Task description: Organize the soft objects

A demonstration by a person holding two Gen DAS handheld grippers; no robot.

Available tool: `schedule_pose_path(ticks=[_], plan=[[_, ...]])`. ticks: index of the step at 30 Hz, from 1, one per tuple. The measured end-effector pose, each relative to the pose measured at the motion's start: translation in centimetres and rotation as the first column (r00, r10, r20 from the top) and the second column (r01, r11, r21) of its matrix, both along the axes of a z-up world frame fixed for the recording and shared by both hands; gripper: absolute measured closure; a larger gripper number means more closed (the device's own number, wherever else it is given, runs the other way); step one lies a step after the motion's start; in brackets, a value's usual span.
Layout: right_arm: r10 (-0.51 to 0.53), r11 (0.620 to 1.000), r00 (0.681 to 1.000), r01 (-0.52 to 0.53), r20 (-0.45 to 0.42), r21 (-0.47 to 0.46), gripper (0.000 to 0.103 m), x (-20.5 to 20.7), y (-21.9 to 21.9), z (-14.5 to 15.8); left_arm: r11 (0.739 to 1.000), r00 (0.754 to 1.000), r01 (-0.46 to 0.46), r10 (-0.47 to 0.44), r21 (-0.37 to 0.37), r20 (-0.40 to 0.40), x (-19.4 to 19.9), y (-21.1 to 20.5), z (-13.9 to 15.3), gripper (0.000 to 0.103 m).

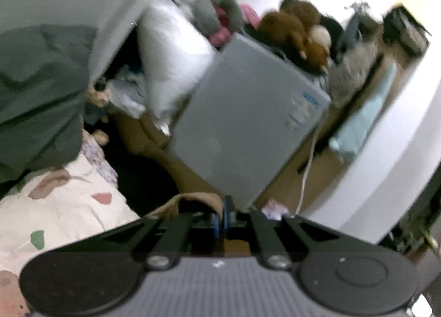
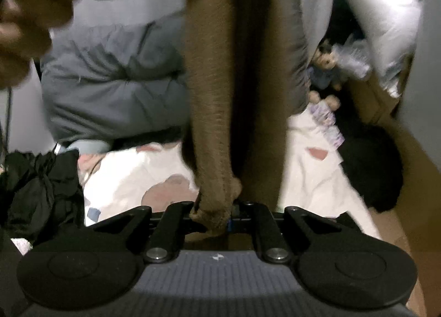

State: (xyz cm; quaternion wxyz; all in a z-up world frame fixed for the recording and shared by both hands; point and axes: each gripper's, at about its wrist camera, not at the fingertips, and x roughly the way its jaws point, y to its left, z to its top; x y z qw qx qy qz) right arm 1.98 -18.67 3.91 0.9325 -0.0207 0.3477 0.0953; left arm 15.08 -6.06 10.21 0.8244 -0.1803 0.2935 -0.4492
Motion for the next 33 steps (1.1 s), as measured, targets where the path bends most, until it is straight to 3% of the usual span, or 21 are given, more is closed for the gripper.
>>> schedule_pose_path(ticks=[7, 13, 21, 27, 33], plan=[[-0.058, 0.996, 0.966, 0.073, 0.251, -0.051, 0.093, -3.3, -2.6, 10.2, 0.982, 0.995, -0.047, 0.061, -0.183, 0.073, -1.4, 2.4, 5.2, 0.099], [-0.045, 0.982, 0.926, 0.109, 0.376, -0.152, 0.093, -5.6, -2.2, 18.1, 0.965, 0.987, -0.044, 0.082, -0.257, 0.139, -3.2, 3.9, 8.6, 0.099], [0.008, 0.959, 0.875, 0.129, 0.483, -0.250, 0.093, -7.2, 1.3, 24.3, 0.942, 0.971, -0.064, 0.134, -0.328, 0.197, -6.2, 8.4, 12.0, 0.099], [0.037, 0.949, 0.840, 0.141, 0.542, -0.283, 0.093, -7.6, 4.2, 27.3, 0.940, 0.953, -0.081, 0.171, -0.332, 0.251, -8.1, 11.5, 15.6, 0.099], [0.063, 0.944, 0.831, 0.130, 0.553, -0.303, 0.093, -7.9, 6.2, 28.3, 0.944, 0.939, -0.095, 0.191, -0.316, 0.287, -9.6, 13.5, 17.8, 0.099]])
